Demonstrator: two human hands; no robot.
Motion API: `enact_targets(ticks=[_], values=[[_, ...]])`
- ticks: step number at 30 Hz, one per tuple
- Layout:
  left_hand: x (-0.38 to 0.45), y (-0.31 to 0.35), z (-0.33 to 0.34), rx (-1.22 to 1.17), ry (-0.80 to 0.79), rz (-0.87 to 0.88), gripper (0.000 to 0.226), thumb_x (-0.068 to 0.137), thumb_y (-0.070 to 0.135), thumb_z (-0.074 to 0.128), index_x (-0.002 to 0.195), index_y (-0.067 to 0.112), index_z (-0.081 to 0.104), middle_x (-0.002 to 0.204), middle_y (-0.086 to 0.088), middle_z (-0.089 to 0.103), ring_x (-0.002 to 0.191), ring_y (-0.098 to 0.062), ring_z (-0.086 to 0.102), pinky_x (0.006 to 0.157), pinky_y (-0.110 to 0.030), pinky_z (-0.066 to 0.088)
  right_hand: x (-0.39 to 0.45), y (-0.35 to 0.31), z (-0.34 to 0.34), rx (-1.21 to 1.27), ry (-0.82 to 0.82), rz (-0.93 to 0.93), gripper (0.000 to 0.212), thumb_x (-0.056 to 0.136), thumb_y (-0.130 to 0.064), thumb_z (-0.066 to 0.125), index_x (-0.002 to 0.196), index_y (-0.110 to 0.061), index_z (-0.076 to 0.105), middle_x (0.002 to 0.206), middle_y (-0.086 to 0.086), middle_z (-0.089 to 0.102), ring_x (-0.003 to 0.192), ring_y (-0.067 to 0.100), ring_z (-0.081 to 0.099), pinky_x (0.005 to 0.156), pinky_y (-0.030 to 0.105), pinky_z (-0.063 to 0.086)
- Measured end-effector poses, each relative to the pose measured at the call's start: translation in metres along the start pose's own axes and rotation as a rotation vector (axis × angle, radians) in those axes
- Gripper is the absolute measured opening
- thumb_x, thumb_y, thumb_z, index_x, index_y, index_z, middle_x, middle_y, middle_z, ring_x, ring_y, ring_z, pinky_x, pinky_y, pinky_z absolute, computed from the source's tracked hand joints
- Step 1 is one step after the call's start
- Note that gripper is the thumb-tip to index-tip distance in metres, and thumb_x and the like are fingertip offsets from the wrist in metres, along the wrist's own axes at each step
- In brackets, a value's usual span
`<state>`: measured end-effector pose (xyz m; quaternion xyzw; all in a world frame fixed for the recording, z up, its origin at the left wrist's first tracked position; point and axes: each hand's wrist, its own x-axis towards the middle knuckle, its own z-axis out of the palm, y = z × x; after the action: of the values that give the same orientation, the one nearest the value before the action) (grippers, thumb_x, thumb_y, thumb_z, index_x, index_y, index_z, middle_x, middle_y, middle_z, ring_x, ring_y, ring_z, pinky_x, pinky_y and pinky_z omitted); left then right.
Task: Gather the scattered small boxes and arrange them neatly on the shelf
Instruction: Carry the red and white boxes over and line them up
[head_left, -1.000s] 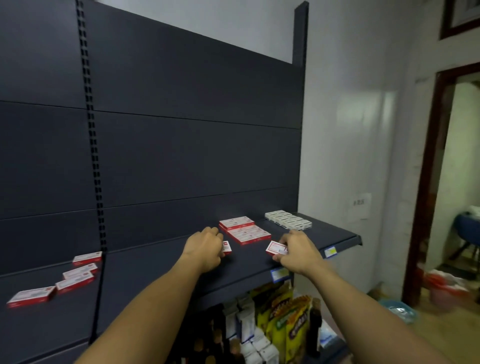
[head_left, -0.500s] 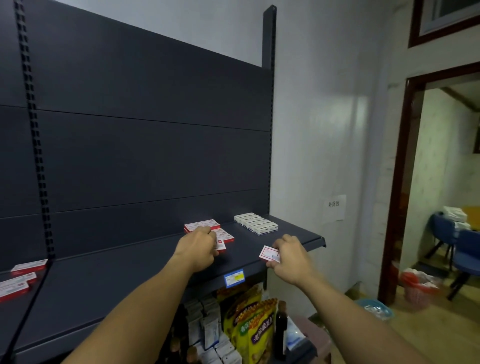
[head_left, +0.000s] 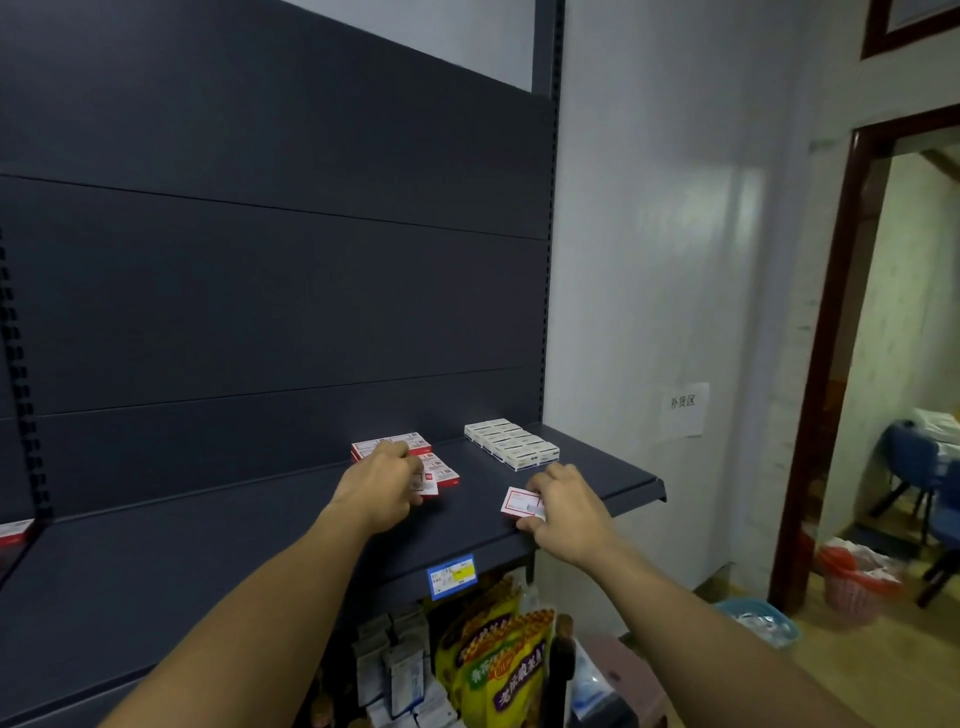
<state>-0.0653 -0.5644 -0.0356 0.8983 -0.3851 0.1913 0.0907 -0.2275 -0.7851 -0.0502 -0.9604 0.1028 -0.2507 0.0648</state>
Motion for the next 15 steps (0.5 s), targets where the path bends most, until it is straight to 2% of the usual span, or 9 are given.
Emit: enact_targets(ticks=[8,15], values=[[0.04,-0.036,0.019,-0.035,0.055,-0.108,0.043,0.092,0.031,0.068,0.133,0.021,0.061,0.118,0.007,0.046,0.115,-0.014,0.046,0.084,-0.03,0.05,0.072,0.008,0.019,0.019,-0.023,-0.061,0.051,0.084,-0.039,0.075,0.128,-0.018,0.061,0.126,0.001,0.051,0.123,0.02,0.044,0.1,0.035,0.045],[0.068,-0.062,0.034,-0.104,0.063,-0.174,0.049,0.091,0.026,0.07,0.137,0.016,0.057,0.121,0.003,0.049,0.116,-0.017,0.046,0.094,-0.034,0.049,0.121,0.012,0.052,0.11,-0.045,-0.087,0.049,0.084,-0.037,0.075,0.127,-0.017,0.062,0.121,0.0,0.05,0.124,0.019,0.04,0.104,0.032,0.039]])
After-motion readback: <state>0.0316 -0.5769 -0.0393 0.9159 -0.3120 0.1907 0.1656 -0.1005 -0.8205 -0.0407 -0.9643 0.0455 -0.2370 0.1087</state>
